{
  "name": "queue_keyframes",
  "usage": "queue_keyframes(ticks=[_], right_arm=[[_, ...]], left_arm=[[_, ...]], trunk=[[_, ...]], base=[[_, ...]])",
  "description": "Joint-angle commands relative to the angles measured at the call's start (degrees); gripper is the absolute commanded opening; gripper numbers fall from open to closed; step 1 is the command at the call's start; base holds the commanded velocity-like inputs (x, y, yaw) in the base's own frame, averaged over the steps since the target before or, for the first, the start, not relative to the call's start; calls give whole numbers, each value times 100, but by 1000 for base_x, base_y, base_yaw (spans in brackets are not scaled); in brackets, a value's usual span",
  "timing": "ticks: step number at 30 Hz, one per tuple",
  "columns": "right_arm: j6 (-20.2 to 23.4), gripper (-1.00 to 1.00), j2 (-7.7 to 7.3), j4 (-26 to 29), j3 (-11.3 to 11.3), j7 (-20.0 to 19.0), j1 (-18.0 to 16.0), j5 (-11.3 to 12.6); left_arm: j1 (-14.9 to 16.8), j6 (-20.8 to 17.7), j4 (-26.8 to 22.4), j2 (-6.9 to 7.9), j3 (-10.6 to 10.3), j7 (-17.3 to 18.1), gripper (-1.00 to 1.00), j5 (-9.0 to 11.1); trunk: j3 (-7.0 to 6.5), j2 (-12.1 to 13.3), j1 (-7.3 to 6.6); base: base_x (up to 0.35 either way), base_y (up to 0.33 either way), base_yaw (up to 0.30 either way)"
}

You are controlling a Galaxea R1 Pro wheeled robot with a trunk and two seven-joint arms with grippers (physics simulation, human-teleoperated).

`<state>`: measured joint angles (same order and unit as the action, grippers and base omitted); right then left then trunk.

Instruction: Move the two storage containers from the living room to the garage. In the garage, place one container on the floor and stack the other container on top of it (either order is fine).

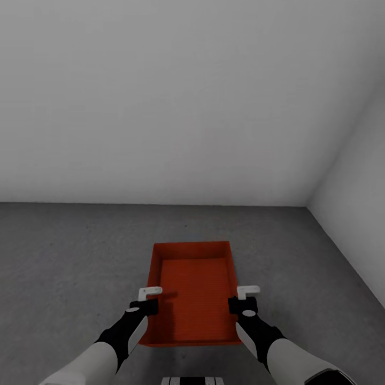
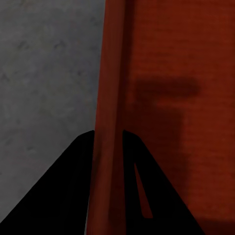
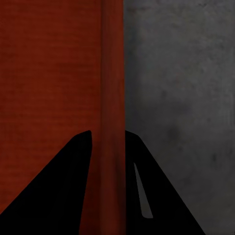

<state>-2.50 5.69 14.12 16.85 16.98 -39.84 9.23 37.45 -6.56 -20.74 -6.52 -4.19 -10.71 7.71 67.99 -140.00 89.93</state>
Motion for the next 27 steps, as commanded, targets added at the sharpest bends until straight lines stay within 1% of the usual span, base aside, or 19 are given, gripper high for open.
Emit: queue_keyframes(ticks=[1, 8, 26, 27], right_arm=[[-22, -100, 2, 127, -112, -2, -6, 35], [-22, -100, -1, 128, -112, -2, -6, 35], [-14, -100, -3, 126, -112, -2, -6, 35], [-14, -100, -1, 126, -112, -2, -6, 35]], left_arm=[[-4, -36, -9, 5, 32, -72, -100, 2], [-3, -34, -9, 3, 32, -72, -100, 2], [-7, -38, -9, 1, 32, -72, -100, 2], [-5, -38, -9, 1, 32, -72, -100, 2]], trunk=[[23, -43, 21], [149, -324, 175], [149, -324, 175], [171, -325, 177]], base=[[0, 0, 0], [0, 0, 0], [0, 0, 0], [0, 0, 0]])
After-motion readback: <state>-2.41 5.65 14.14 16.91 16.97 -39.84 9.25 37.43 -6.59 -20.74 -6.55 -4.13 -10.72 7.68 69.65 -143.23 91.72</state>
